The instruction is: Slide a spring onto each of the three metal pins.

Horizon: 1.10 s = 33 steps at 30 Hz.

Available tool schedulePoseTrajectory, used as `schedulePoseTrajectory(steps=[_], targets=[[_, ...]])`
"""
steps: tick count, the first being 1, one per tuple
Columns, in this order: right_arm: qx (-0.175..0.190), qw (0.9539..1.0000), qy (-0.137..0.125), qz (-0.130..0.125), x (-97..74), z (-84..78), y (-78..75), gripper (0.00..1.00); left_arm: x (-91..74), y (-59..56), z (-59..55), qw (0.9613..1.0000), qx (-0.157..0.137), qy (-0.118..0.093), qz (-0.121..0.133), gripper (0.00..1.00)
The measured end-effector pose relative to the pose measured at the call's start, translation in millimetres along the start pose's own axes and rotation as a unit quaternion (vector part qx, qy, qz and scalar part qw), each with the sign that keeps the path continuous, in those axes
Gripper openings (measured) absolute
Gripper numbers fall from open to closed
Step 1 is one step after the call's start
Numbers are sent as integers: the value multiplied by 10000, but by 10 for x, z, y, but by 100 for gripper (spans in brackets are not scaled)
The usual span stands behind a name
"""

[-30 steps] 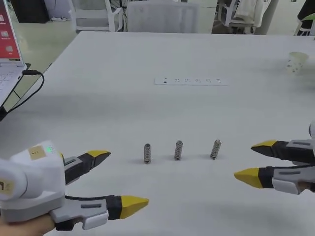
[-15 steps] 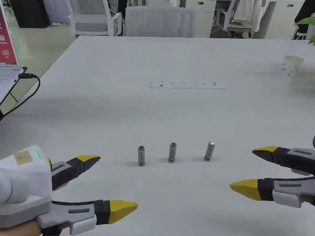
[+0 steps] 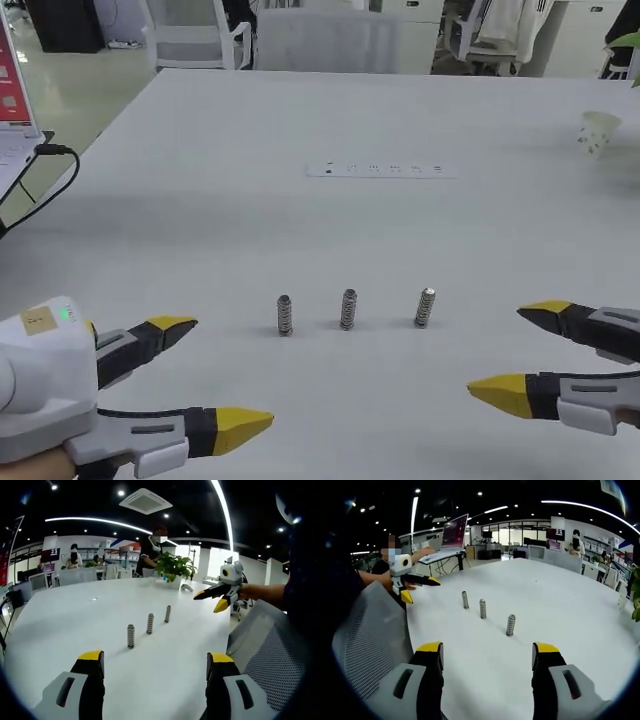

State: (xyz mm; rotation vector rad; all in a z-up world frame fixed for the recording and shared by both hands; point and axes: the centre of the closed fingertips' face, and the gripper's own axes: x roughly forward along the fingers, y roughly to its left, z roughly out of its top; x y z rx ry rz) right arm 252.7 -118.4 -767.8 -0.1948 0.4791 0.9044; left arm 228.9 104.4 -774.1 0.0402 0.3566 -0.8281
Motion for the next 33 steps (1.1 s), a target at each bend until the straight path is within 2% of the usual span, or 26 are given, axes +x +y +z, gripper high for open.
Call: schedulePoseTrajectory(steps=[17,33], targets=[[40,10000,-53,-36,-27,12,-20,73,-6,-19,-10,10000,-8,48,10,81],[55,10000,10,-35,-26,-25,-6,73,-11,-14,-35,10000,-36,78,12,81]])
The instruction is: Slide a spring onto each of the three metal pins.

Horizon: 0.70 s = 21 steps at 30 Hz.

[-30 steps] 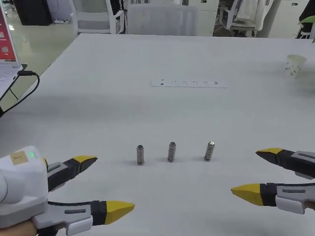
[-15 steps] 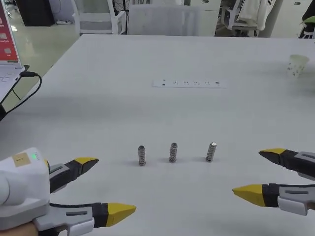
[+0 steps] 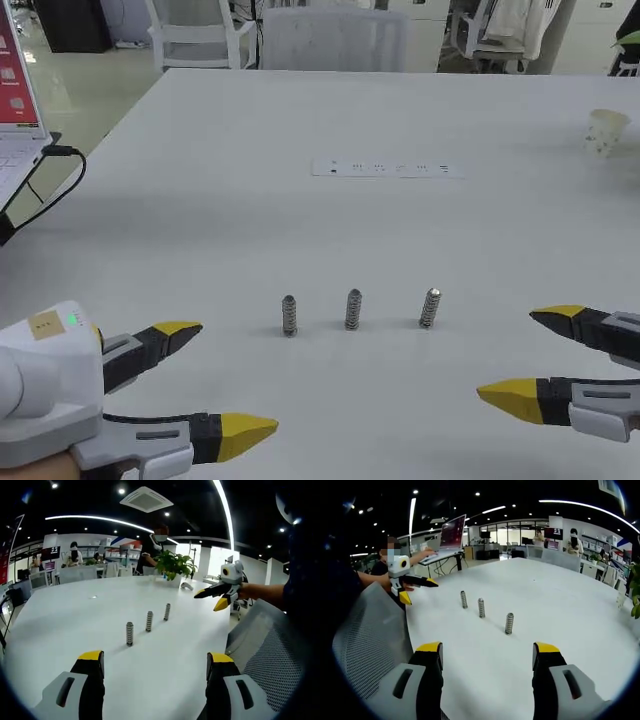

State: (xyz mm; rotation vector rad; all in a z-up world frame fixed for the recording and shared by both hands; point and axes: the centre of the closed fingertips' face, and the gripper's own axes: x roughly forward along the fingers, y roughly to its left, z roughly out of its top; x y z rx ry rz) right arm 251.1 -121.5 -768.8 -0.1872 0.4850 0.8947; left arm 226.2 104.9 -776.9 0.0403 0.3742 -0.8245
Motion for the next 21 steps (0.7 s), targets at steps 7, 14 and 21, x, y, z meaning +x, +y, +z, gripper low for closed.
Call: schedulePoseTrajectory(steps=[7,14,21], targets=[[-13,10000,-13,15,23,28,-5,73,-4,8,8,10000,-6,-18,19,81],[-10,10000,25,33,39,10,9,72,-3,10,2,10000,-17,-16,17,81],[7,10000,55,35,37,-17,13,72,-3,7,4,10000,-15,-16,16,81]])
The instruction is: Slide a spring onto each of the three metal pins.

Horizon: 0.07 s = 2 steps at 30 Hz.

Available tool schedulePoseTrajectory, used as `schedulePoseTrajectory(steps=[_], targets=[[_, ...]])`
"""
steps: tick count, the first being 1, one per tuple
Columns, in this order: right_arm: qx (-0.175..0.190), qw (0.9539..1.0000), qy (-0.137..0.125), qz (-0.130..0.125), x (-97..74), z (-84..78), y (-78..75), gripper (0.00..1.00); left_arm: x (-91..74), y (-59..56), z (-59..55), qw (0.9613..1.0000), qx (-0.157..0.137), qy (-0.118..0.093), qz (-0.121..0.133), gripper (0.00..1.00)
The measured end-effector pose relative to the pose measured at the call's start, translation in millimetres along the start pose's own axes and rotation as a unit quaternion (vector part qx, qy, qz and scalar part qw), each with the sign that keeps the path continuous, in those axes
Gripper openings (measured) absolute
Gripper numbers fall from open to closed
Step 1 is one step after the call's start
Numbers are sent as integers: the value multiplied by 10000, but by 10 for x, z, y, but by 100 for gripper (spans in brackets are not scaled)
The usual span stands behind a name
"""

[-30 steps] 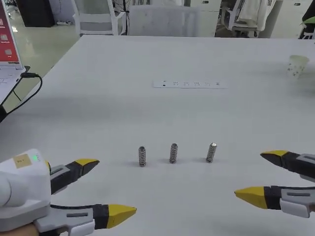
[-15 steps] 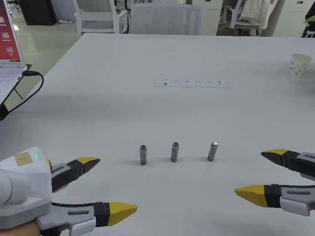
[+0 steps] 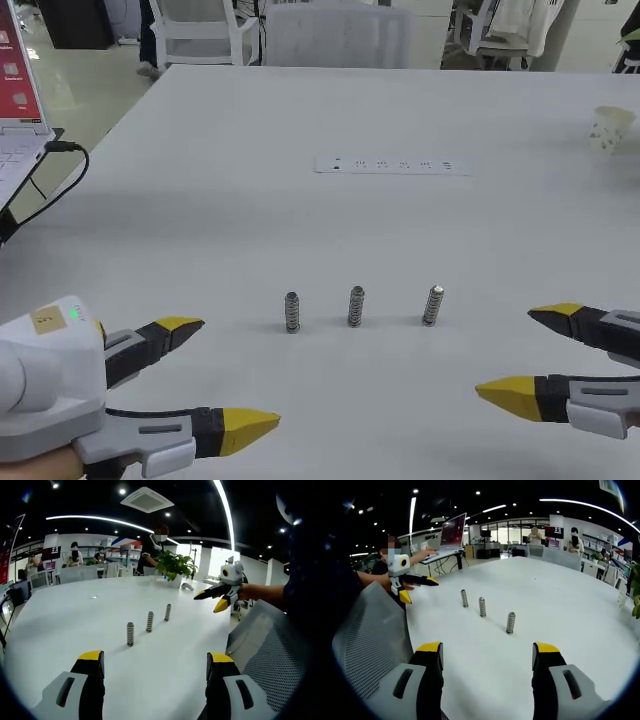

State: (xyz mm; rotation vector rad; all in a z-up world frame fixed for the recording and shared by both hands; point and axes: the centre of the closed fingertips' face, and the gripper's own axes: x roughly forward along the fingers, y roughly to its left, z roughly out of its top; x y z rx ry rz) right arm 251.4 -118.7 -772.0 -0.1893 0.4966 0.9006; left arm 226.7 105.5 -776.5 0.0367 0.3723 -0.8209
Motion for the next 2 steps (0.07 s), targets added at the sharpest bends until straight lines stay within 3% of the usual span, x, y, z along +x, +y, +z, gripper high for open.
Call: schedulePoseTrajectory(steps=[2], targets=[[1,10000,-7,-2,-2,2,-5,72,0,0,1,10000,5,-1,1,81]])
